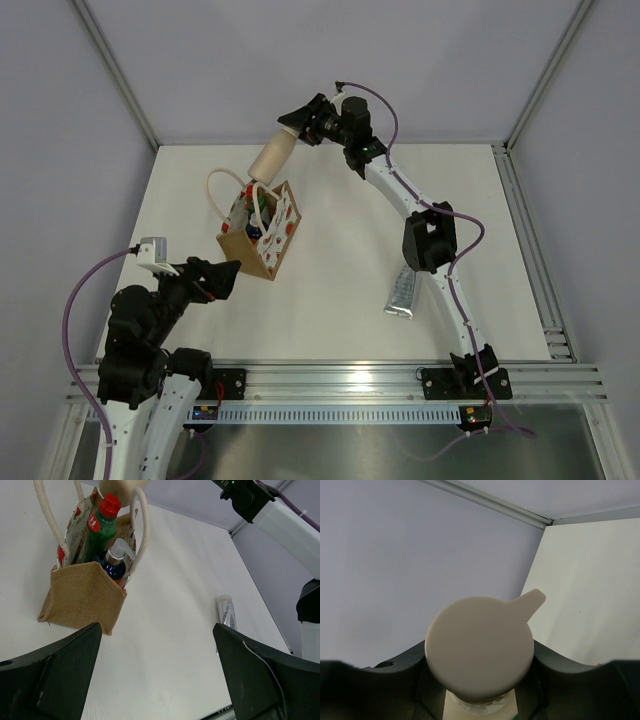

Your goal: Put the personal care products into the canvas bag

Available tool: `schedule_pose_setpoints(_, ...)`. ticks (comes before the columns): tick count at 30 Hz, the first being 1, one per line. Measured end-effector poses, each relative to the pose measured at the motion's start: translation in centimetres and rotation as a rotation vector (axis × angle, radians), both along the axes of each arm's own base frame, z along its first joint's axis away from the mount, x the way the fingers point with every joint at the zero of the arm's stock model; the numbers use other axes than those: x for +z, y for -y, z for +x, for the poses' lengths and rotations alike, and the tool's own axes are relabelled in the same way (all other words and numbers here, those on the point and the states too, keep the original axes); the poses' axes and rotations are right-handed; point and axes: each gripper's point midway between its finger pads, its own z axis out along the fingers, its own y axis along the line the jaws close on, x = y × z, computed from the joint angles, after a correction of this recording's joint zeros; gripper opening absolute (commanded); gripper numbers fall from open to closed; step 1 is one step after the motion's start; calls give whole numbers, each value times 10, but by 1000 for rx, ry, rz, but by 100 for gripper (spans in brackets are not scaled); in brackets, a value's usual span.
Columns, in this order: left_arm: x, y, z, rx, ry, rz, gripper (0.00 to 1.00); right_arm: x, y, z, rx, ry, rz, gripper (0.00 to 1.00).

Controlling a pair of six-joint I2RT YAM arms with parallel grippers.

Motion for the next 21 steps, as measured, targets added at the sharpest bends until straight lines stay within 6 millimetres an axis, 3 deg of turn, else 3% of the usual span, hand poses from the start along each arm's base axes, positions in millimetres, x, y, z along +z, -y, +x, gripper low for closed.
schedule_pose_setpoints(11,-3,3,3,-10,2,-12,99,-3,-6,-5,19,-11,-3,0)
schedule_pose_setpoints(21,-2,4,3,-17,21,-20,99,-24,-3,-18,51,-96,-11,0)
